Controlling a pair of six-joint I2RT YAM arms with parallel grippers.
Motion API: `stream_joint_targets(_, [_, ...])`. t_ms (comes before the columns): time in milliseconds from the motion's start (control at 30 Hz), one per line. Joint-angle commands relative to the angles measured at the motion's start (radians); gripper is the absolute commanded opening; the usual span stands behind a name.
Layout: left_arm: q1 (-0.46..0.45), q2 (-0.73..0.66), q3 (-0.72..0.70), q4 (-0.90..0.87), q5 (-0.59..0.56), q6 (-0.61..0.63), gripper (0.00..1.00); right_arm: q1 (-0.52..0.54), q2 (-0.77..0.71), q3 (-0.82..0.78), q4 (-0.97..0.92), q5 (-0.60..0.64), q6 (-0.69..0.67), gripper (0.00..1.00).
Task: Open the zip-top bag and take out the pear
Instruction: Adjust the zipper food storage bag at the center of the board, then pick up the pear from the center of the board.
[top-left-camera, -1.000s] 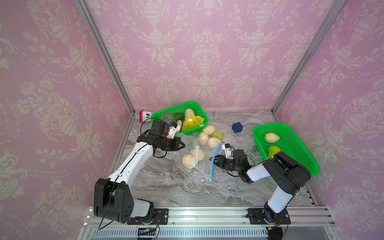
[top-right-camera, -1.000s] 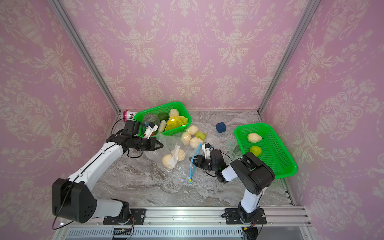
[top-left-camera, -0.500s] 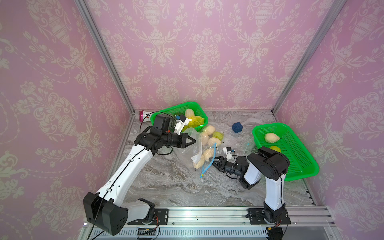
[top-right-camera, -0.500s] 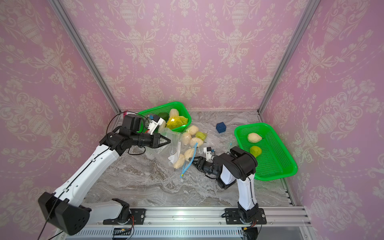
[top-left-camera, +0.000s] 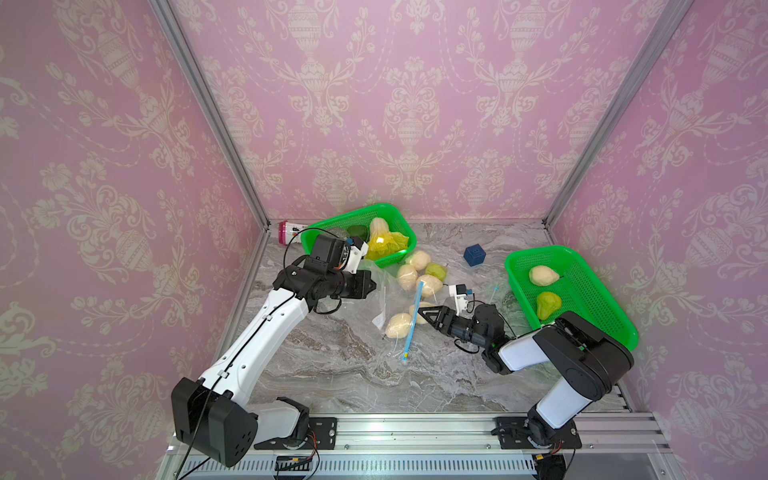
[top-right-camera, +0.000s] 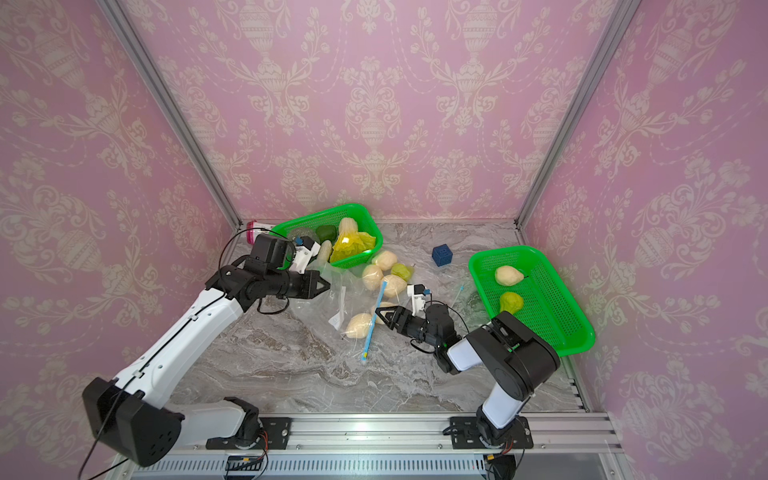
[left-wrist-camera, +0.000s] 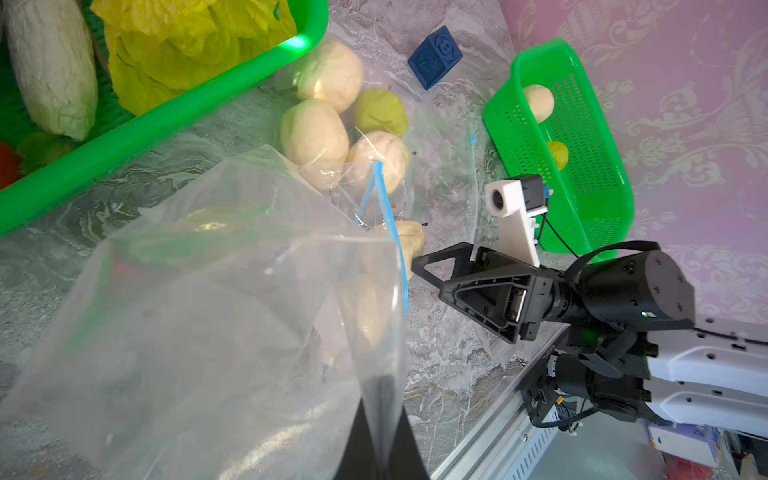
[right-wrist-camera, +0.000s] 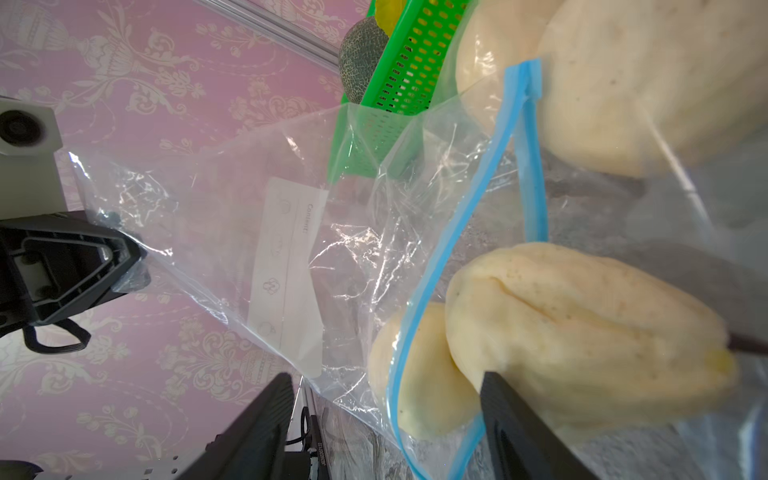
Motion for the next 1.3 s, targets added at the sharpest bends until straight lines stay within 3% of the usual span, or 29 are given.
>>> stream_joint_targets(0, [-0.006,0.03,-0.031,-0.037,-0.118,0.038,0.0,0.005,-0.026,0.048,-0.268,0.079,-0.085,0.76])
stream_joint_targets(233, [0.006,0.074,-0.09,-0.02,-0.17,0.071,0.11,0.016,-0.099,0.157,-0.614,0.23,-0.184,0.81])
stream_joint_targets(500, [0.021,0.107,-0.126,0.004,-0.171,0.123,0.09,0.043,-0.094,0.296,-0.838,0.344,-0.214,0.85])
stream_joint_targets(1033, [0.06,0.103,-0.163,0.055,-0.099,0.191,0.08,0.144,0.112,0.531,-1.059,0.5,-0.201,0.93])
stream_joint_targets(1267, [0.059,0.091,-0.185,0.058,-0.094,0.19,0.08,0.138,0.01,0.528,-1.134,0.551,-0.241,0.76])
